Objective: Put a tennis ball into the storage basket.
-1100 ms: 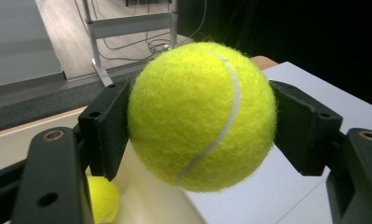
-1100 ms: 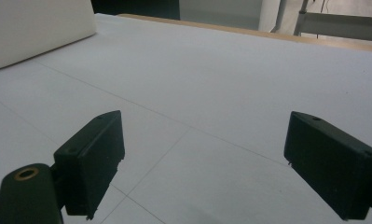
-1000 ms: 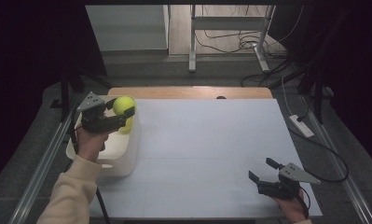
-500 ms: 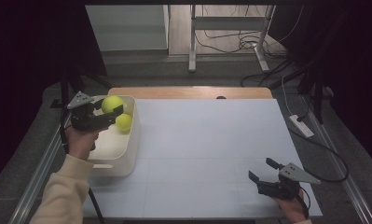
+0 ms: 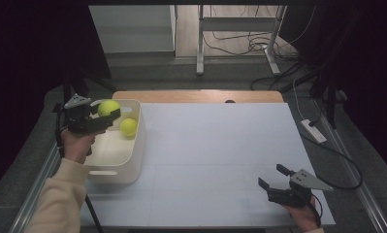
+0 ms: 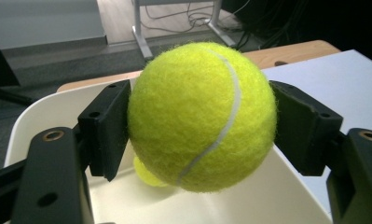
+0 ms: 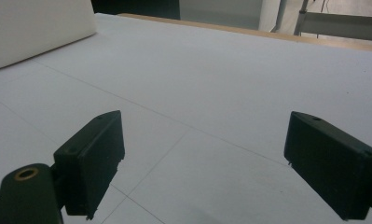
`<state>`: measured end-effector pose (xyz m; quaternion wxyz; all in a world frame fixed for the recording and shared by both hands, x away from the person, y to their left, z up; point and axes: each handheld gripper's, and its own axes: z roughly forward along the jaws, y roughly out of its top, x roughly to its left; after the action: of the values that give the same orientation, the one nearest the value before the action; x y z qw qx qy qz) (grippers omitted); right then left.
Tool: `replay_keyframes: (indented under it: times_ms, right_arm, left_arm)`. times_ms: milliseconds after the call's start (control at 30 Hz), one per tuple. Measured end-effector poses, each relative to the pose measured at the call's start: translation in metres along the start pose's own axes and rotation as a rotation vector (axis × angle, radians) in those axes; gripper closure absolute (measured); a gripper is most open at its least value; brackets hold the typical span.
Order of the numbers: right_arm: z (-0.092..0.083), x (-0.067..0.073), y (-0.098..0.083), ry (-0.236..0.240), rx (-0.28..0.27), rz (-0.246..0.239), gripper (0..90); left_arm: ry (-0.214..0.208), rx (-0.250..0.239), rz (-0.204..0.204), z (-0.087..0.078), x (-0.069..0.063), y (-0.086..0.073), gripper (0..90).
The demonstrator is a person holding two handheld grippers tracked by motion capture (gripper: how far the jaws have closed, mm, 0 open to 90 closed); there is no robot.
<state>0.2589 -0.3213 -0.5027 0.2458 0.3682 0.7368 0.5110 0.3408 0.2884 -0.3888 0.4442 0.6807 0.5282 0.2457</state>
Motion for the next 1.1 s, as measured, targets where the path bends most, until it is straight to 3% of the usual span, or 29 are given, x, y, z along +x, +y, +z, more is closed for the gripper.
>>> replay_keyframes:
  times_ms: [333, 767, 1100]
  right_arm:
    - [0.0, 0.0, 0.0, 0.0, 0.0, 0.0, 12.2]
    - [0.0, -0.001, 0.0, -0.001, 0.0, 0.001, 12.2]
    - [0.0, 0.0, 0.0, -0.001, 0.0, 0.001, 12.1]
  left_arm:
    - [0.032, 0.067, -0.006, 0.006, 0.009, -0.003, 26.8]
    - [0.072, 0.161, 0.037, 0.009, 0.012, -0.006, 26.7]
    - [0.092, 0.17, 0.032, 0.006, 0.016, -0.007, 26.5]
